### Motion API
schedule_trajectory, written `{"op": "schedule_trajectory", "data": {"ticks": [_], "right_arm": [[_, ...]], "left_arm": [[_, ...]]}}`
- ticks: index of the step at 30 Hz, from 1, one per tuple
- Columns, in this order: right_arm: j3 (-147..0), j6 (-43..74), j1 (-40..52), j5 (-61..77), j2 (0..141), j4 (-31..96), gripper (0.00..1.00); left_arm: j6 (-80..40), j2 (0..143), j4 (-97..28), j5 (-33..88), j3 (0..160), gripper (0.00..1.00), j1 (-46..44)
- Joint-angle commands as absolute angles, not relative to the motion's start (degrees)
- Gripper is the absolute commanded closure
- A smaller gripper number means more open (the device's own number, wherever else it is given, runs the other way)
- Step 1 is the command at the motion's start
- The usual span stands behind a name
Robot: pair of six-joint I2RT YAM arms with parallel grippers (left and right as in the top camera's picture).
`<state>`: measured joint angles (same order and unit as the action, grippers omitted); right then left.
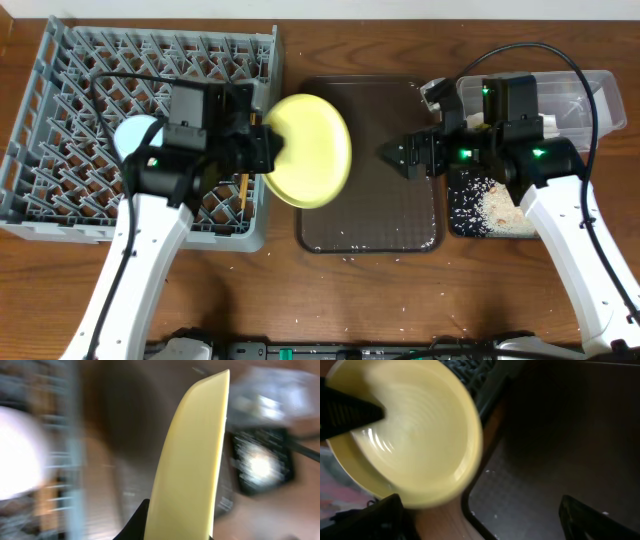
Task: Sort waste into correct bins and load items into the dishwasher
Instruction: 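Grasp the yellow plate rim with the right gripper and lift it, then lower the yellow plate upright into a rack slot with the left gripper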
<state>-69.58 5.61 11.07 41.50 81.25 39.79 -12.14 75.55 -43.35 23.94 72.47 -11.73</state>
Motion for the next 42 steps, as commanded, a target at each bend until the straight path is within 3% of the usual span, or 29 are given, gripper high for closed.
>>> {"op": "schedule_trajectory", "data": {"ticks": [1, 10, 20, 29, 42], "right_arm": [[-69.6, 5.0, 9.6, 40.3, 80.4, 40.1, 0.01], [-69.6, 5.1, 9.4, 37.5, 80.5, 40.1, 0.01], [-69.6, 5.1, 9.4, 37.5, 80.5, 40.3, 0.01], [-69.6, 5.1, 9.4, 37.4, 80.5, 41.7, 0.01], [-69.6, 5.1, 9.4, 37.3, 80.5, 42.1, 0.01]], "left_arm": [[-10.6, 70.7, -43.4, 0.4, 74.3, 0.92, -11.6], [6.1, 68.2, -37.4, -34.8, 74.8, 0.92, -11.5], [26.9, 81.6, -26.1, -35.6, 74.8, 0.92, -11.6], [27.8, 90.1, -13.8, -36.6, 74.8, 0.92, -9.4], [28.9, 98.6, -7.0, -36.4, 74.8, 0.9, -6.8]]}}
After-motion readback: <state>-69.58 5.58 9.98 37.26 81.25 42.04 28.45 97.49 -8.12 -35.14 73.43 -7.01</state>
